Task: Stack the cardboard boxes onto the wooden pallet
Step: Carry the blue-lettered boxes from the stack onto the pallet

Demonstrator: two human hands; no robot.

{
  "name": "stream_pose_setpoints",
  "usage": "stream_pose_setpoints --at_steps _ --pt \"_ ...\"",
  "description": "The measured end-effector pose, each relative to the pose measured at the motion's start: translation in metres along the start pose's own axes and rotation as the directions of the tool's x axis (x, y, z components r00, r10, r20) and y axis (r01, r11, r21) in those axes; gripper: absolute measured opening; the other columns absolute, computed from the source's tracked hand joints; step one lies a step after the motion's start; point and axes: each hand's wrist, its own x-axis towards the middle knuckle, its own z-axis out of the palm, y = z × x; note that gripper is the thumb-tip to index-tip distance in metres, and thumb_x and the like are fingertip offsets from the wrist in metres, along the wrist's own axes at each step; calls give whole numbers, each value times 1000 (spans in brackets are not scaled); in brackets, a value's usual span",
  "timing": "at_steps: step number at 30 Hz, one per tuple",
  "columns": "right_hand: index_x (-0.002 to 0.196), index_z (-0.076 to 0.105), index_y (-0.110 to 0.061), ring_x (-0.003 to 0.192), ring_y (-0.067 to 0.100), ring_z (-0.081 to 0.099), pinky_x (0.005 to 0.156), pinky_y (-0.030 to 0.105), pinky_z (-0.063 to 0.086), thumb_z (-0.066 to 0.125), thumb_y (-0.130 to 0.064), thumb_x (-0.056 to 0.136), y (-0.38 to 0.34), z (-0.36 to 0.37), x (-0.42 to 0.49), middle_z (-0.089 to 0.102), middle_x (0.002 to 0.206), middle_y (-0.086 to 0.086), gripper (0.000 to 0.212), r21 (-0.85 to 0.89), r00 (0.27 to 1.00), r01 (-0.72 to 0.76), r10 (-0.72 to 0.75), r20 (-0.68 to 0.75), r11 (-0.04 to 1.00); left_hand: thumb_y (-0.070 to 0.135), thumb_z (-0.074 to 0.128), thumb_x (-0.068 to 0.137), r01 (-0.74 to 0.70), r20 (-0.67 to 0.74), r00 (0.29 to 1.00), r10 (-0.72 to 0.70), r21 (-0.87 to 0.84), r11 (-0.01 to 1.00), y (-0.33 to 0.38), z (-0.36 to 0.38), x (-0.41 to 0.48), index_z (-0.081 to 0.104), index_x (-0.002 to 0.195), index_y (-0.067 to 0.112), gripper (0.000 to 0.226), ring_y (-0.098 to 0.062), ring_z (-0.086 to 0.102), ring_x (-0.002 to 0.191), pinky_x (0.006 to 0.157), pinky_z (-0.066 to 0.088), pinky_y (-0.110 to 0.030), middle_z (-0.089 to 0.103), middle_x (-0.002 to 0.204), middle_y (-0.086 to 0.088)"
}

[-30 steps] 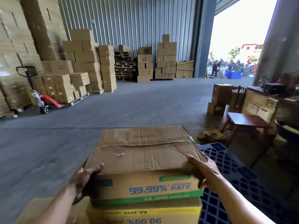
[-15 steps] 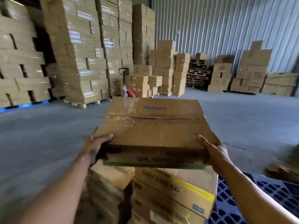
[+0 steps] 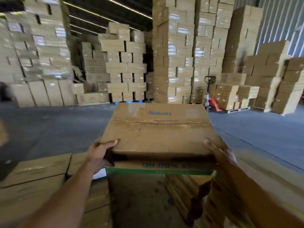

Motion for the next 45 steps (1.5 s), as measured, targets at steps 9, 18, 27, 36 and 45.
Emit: stream_pose_setpoints --at_steps 9,18,27,36,45 --pt "119 65 -21 103 22 62 80 29 49 78 -55 76 -5 205 -131 65 106 -2 56 -64 978 36 -22 208 997 18 79 80 9 -229 973 -4 23 1000 44 -261 -85 55 136 23 61 -38 56 115 61 54 -63 58 133 -11" --pt "135 58 -13 117 37 59 98 57 51 77 -45 83 -15 308 -187 60 132 16 64 -74 964 -47 64 259 996 21 86 68 0 -326 945 -10 -30 1000 53 -376 -111 52 138 43 80 -34 63 102 57 56 -58 64 118 1" --pt "128 59 -18 96 23 62 69 37 54 72 -48 86 23 359 -138 64 112 7 52 -127 938 -108 143 314 986 28 89 66 83 -387 919 -75 4 997 24 -396 -54 49 140 48 86 -35 66 95 55 58 -54 61 118 4" --pt "130 51 -30 93 20 62 73 39 55 73 -48 84 117 440 -4 57 113 2 54 -222 898 -158 233 373 962 28 85 56 266 -442 856 -270 -72 961 -44 -386 72 50 129 28 81 -39 64 104 63 60 -56 62 115 -8" --pt "97 54 -71 104 32 68 84 64 56 75 -54 68 238 476 62 68 115 -1 39 -319 805 -352 459 377 880 16 75 82 513 -395 751 -529 -156 844 -178 -400 156 47 137 29 63 -44 65 106 80 56 -57 62 129 -12"
